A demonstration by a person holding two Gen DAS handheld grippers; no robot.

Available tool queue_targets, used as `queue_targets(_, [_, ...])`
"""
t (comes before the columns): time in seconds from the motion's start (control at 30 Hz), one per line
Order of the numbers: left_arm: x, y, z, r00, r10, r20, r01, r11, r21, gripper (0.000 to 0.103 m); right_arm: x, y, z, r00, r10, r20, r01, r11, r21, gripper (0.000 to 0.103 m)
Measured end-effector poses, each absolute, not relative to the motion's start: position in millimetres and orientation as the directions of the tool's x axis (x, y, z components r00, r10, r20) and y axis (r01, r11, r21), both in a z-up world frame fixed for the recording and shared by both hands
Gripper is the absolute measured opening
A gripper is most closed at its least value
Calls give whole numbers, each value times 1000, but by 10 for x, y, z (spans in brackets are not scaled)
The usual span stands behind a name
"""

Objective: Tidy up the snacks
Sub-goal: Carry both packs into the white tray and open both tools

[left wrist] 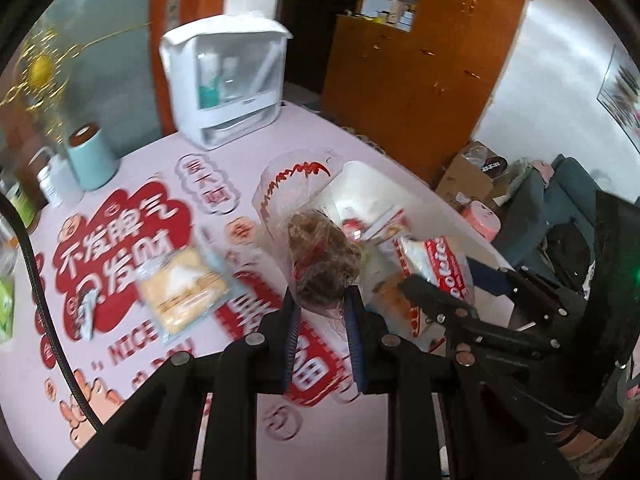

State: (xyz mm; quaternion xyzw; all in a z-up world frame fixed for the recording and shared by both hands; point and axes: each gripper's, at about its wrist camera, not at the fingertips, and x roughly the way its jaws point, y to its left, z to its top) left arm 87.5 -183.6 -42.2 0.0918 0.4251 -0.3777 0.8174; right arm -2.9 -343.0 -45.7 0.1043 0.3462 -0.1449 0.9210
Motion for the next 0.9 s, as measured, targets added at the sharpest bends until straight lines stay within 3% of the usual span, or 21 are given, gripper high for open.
queue_targets(0.37, [957,-2659,-512,406,-462,-788,629,767,-125,20,192,-4037,-352,725,-231,-649,341,939,48,52])
queue_targets(0.9, [1238,-3032,-981,408,-350,-843,535,840,-90,20,659,-4276,-767,649,-150,-746,300,952,69,53])
